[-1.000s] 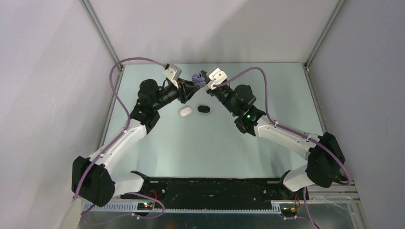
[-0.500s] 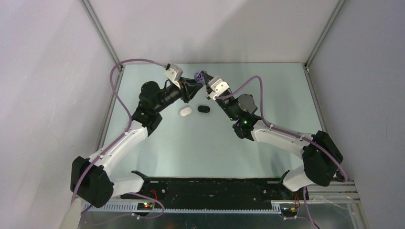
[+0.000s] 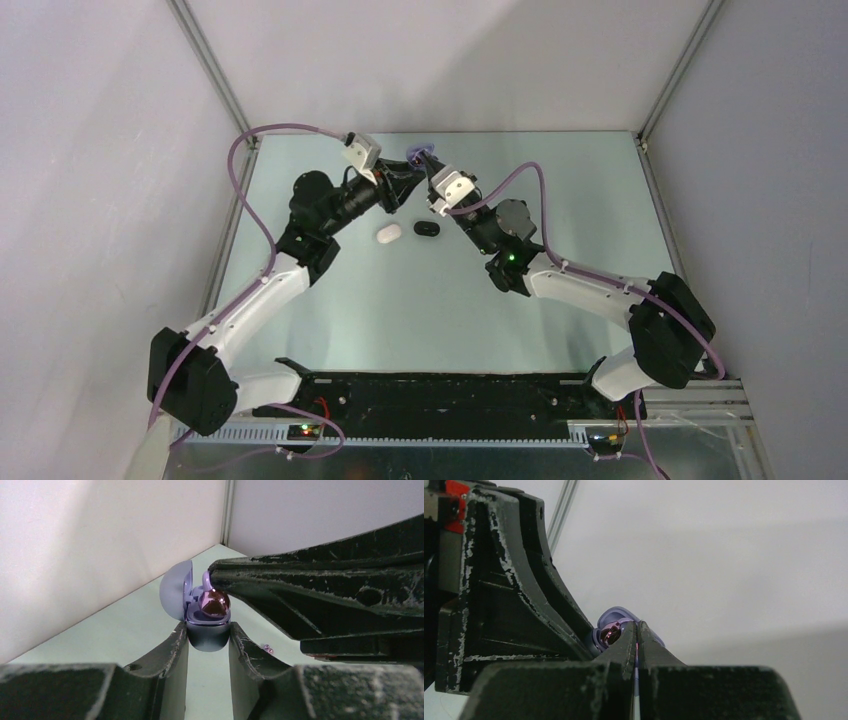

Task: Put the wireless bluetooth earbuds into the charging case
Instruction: Place the earbud in the charging case.

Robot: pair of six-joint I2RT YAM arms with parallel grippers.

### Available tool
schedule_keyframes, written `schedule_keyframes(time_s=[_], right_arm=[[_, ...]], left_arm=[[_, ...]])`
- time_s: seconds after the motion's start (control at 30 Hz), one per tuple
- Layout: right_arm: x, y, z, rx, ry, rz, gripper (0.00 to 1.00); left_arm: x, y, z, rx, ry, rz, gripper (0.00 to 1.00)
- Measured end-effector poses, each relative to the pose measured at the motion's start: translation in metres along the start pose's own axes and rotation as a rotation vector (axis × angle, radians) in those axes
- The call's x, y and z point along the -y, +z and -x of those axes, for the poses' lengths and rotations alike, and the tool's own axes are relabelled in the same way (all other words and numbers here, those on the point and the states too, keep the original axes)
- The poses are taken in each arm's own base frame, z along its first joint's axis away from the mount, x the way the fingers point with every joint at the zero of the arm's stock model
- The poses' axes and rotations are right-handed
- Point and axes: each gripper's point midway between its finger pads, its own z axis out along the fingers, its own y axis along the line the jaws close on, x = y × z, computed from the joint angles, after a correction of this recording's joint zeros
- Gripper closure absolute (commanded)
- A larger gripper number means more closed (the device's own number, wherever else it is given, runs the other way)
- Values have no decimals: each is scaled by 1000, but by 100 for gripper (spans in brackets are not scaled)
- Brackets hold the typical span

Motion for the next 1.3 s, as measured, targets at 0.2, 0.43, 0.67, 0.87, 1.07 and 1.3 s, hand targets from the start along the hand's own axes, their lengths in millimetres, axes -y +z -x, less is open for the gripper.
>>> schedule_keyframes(time_s=[0.2, 0.43, 0.67, 0.87, 1.07, 1.3], right_arm=[[-4, -1, 3, 10, -22, 13, 100], [-6, 0, 4, 16, -44, 21, 100], [-8, -1, 2, 5, -45, 29, 100], [-11, -2, -4, -18, -48, 37, 100], [-12, -3, -8, -35, -55, 42, 100], [-13, -4, -11, -47, -75, 54, 100]], left_arm=[[4, -1, 4, 12, 4, -9, 100], [5, -1, 5, 17, 5, -10, 100], [3, -2, 3, 15, 4, 4, 100], [4, -5, 2, 18, 4, 10, 100], [3, -5, -1, 13, 2, 15, 100], [1, -6, -3, 10, 0, 26, 100]])
